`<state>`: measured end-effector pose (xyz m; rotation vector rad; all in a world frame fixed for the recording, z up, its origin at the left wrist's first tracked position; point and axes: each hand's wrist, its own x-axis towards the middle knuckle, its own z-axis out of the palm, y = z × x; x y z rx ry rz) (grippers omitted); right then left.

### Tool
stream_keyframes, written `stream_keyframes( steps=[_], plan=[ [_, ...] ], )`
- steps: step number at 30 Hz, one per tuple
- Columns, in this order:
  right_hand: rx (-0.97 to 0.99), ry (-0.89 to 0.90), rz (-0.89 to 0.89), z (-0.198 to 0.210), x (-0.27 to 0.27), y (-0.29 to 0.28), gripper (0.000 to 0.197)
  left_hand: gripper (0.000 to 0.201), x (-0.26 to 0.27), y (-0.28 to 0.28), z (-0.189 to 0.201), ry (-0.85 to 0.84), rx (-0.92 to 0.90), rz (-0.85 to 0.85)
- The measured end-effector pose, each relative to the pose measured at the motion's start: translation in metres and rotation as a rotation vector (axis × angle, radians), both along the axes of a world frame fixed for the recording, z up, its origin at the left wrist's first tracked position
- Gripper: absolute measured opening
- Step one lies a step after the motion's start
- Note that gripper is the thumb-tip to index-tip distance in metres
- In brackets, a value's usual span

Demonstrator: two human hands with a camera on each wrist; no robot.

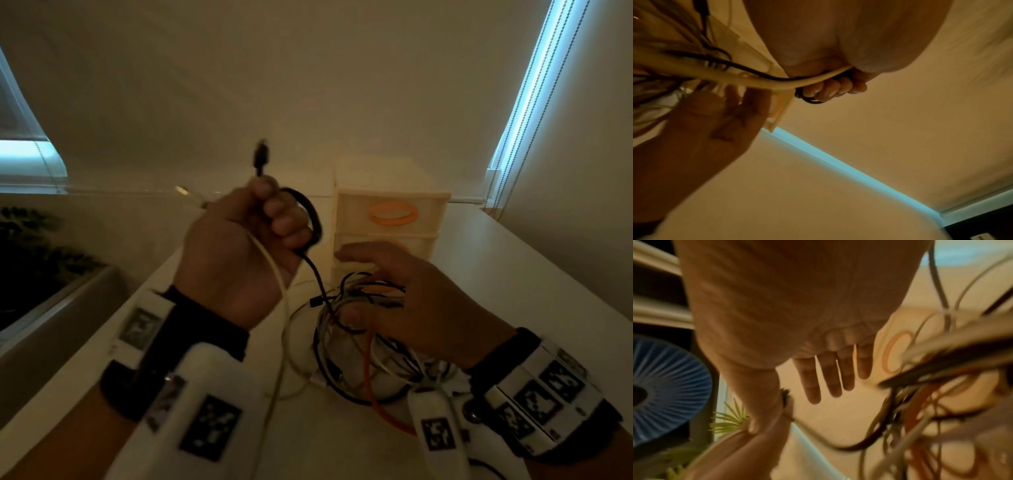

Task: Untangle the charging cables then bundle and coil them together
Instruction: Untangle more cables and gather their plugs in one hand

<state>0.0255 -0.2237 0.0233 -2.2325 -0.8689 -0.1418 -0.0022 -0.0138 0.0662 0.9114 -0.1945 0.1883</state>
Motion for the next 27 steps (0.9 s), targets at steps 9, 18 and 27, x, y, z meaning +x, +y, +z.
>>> stream_keyframes(
  steps=[9, 18, 27],
  plan=[
    [0.149, 0.154, 0.089, 0.002, -0.005, -0.005, 0.028, 0.018, 0.006, 0.024, 0.002, -0.04, -0.334, -0.343],
    [0.371, -0.228, -0.19, -0.004, 0.008, 0.01, 0.017, 0.025, -0.009, -0.014, -0.028, 0.131, 0.379, -0.5],
    [0.322, 0.053, 0.073, -0.012, -0.007, 0.014, 0.014, 0.033, 0.007, -0.023, -0.041, 0.157, 0.005, -0.171]
  ],
)
